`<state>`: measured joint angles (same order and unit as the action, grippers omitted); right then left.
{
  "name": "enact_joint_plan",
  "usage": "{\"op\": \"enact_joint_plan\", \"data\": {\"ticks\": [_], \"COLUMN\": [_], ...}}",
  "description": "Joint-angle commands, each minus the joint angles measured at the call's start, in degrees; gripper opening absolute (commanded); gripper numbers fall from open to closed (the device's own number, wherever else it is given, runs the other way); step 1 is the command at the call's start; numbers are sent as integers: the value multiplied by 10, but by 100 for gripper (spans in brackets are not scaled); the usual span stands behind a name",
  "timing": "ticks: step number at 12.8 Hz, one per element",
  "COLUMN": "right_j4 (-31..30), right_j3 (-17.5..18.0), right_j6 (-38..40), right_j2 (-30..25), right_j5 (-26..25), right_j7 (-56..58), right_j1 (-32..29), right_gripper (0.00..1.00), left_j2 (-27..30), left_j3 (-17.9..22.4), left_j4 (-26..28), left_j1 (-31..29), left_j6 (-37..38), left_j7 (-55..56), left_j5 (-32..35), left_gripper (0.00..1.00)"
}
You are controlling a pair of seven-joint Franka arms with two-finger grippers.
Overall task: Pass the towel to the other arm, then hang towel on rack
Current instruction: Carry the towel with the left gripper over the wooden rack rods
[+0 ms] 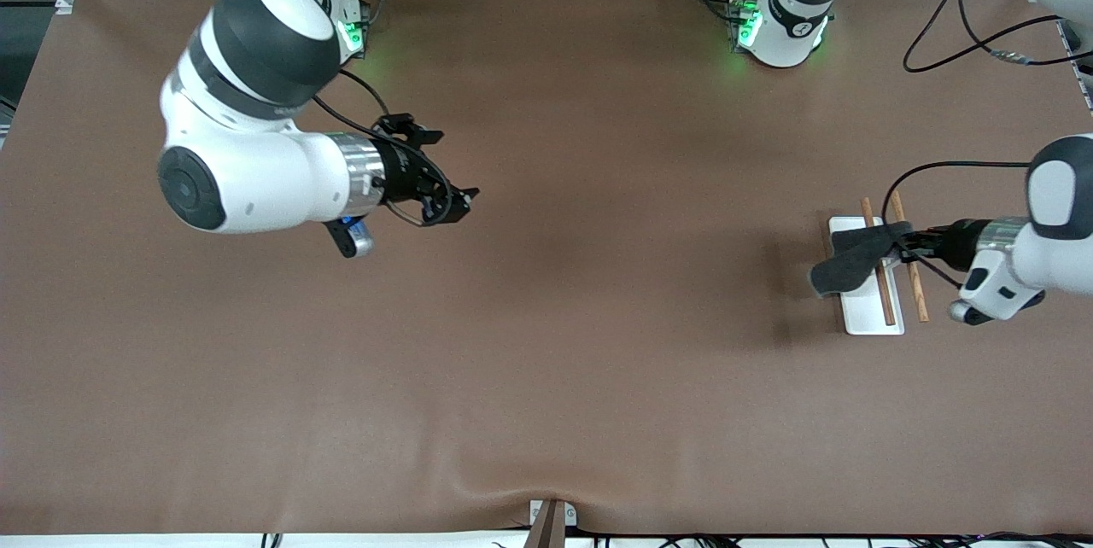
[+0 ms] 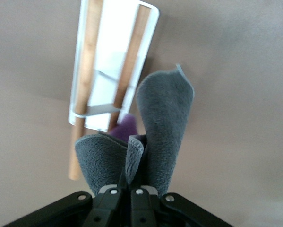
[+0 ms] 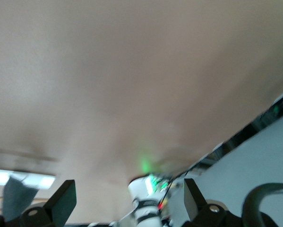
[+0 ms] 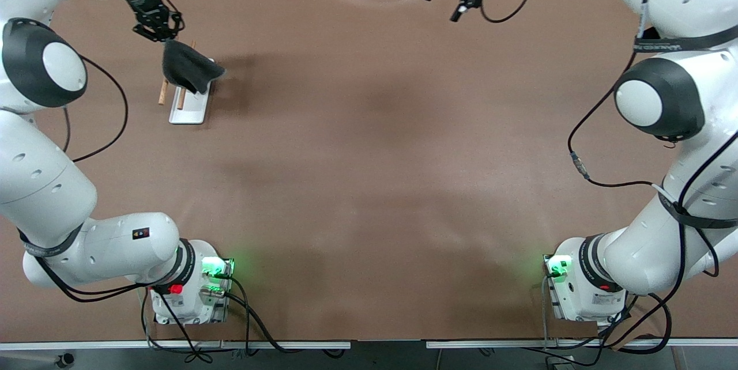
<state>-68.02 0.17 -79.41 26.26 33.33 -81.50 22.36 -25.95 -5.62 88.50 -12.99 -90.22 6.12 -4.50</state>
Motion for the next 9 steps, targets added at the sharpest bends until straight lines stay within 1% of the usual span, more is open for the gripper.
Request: {"op": "enact_joint_plan", "data": {"ticks": [1,4,6,9], "right_j4": [-13,-14,-19,-25], "right_j3": [4,4,4,4], "right_j6": [22,70,81,104], "right_j2": [-33,-45,-58,-73], "right_j5": [-86,-157,-190,-242], "right_j7": [55,165,228,375], "right_j1": [-6,-20,-36,-66], "right_gripper": [100,100,100,100], "left_j2": [-9,-10,-10,-17], "left_j3": [-7,-7,-6,-6], "left_j4": [-6,-6,-8,-23], "left_j1": [-16,-27,-27,-31], "left_j6": [-4,-8,-21,-25], "left_j7": [-31,-58,-69,-96], "left_j5": [16,18,18,20], "left_gripper": [0,0,0,0]}}
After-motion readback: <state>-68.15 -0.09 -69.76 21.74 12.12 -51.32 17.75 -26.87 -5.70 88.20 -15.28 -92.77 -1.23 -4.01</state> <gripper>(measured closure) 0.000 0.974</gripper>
